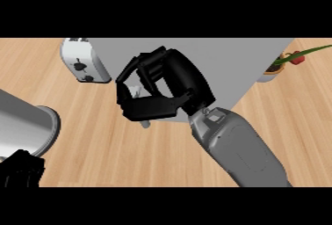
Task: Pick up the bottled water, place it into the cabinet and close the cabinet
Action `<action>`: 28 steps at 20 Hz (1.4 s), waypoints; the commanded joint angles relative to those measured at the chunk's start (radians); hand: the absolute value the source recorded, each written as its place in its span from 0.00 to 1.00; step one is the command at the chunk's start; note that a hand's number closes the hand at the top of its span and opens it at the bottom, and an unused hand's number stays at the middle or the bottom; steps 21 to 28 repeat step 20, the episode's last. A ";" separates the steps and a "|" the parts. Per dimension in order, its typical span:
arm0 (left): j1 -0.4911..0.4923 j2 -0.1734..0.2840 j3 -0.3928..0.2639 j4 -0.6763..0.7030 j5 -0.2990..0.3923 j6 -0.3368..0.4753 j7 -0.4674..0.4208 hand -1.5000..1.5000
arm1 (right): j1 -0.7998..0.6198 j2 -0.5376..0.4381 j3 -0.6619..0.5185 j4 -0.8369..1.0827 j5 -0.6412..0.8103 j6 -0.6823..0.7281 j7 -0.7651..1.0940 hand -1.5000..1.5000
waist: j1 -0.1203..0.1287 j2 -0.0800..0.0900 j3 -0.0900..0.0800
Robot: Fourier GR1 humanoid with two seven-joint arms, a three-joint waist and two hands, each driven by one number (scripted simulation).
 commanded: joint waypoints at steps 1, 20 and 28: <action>0.060 0.003 0.023 -0.043 -0.001 -0.018 0.003 1.00 | -0.049 -0.027 -0.118 0.193 -0.041 0.102 -0.095 1.00 | -0.015 0.001 0.002; -0.023 0.012 0.020 -0.016 -0.005 -0.044 0.042 1.00 | -0.077 -0.151 -0.219 0.386 -0.086 0.278 -0.262 1.00 | 0.011 0.023 0.000; -0.023 0.012 0.020 -0.016 -0.005 -0.044 0.042 1.00 | -0.077 -0.151 -0.219 0.386 -0.086 0.278 -0.262 1.00 | 0.011 0.023 0.000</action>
